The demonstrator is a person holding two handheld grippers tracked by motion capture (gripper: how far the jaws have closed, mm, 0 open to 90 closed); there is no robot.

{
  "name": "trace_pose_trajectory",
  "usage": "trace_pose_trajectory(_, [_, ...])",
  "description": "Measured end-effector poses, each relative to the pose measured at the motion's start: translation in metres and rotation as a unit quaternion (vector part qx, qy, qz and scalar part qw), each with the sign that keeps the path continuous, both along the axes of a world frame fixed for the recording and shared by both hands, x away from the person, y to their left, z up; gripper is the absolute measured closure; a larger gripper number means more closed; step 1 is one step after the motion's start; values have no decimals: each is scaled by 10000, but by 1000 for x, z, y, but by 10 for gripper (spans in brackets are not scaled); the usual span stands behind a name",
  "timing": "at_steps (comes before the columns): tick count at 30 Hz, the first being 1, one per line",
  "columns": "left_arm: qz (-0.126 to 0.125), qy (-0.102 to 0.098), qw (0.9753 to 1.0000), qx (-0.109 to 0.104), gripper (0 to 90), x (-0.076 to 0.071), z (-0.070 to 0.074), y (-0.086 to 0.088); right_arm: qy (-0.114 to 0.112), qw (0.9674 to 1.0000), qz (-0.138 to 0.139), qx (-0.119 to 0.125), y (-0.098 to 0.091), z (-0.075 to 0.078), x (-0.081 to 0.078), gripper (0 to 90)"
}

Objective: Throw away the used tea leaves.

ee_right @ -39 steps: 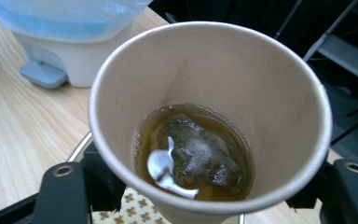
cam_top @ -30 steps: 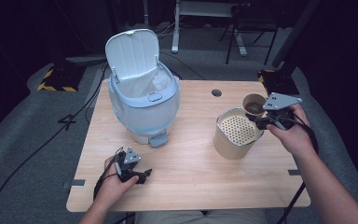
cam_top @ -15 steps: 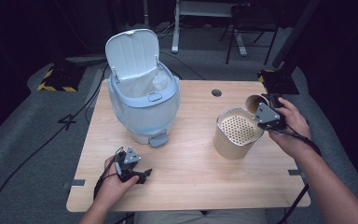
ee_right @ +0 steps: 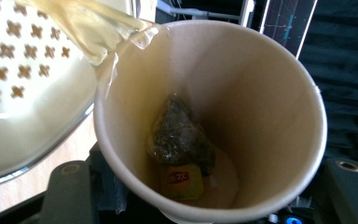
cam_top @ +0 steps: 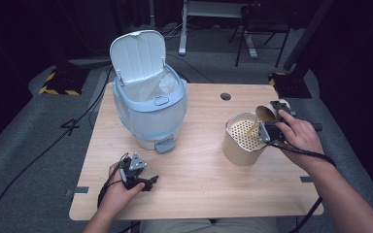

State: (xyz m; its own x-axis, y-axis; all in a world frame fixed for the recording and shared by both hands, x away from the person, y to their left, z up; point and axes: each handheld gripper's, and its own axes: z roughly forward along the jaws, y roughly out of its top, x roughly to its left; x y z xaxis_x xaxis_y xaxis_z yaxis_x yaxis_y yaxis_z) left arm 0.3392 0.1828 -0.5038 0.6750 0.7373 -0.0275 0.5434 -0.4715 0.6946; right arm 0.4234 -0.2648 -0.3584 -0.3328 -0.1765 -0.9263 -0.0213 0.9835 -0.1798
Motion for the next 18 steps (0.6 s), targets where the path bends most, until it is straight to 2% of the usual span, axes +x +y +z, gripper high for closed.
trace_pose_trajectory(1, [0, 0, 10000, 0, 187, 0, 0, 0, 0, 10000, 0, 0, 0, 0, 0, 338])
trace_pose_trajectory(3, [6, 3, 10000, -2, 187, 0, 0, 0, -129, 9997, -46, -201, 0, -2, 0, 338])
trace_pose_trajectory(4, [5, 4, 10000, -5, 187, 0, 0, 0, -300, 9984, -15, -476, 0, -4, 0, 338])
trace_pose_trajectory(7, [1, 1, 10000, 0, 187, 0, 0, 0, -511, 9954, 14, -816, 0, -6, -1, 338])
trace_pose_trajectory(9, [5, 4, 10000, -4, 187, 0, 0, 0, -681, 9913, -16, -1124, 1, -7, -2, 338])
trace_pose_trajectory(11, [5, 3, 10000, -5, 187, 0, 0, 0, -842, 9877, -16, -1320, 2, -7, -3, 338])
trace_pose_trajectory(16, [6, 3, 10000, -1, 187, 0, 0, 0, -1193, 9755, 16, -1851, 5, -4, -4, 340])
trace_pose_trajectory(17, [6, 3, 10000, -1, 187, 0, 0, 0, -1193, 9755, 16, -1851, 5, -4, -4, 340])
trace_pose_trajectory(18, [6, 3, 10000, -1, 187, 0, 0, 0, -1286, 9710, 23, -2014, 5, -4, -5, 341])
